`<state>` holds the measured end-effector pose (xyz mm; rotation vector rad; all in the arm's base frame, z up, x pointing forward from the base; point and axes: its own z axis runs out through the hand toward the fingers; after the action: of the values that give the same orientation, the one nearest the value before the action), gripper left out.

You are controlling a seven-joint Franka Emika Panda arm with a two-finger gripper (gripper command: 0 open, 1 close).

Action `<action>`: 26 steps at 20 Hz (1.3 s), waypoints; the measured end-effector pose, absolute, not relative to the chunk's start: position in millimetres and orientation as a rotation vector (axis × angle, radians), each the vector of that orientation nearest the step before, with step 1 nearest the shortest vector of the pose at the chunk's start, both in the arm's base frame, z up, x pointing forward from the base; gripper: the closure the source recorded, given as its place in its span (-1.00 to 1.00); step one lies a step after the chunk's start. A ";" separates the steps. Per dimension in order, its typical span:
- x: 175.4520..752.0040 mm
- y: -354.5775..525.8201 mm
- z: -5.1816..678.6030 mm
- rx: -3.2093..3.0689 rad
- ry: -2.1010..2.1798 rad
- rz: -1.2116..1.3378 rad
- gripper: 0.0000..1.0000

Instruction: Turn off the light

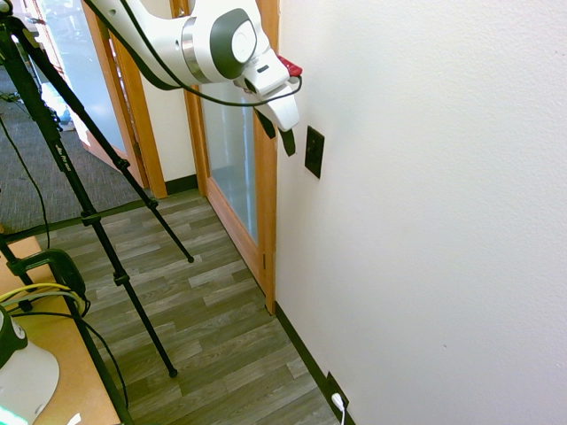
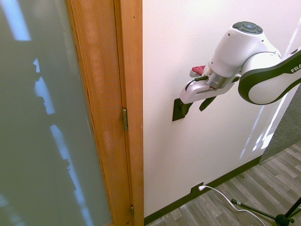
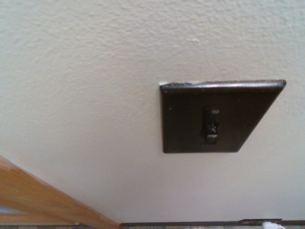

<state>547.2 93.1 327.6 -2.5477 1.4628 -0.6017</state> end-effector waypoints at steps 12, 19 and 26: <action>569.3 70.9 339.4 -2.472 1.537 -0.652 1.00; 592.7 61.9 348.7 -2.461 1.538 -0.649 1.00; 603.7 63.5 352.6 -2.466 1.525 -0.633 1.00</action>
<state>603.7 63.5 352.6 -2.4660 1.5255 -0.6326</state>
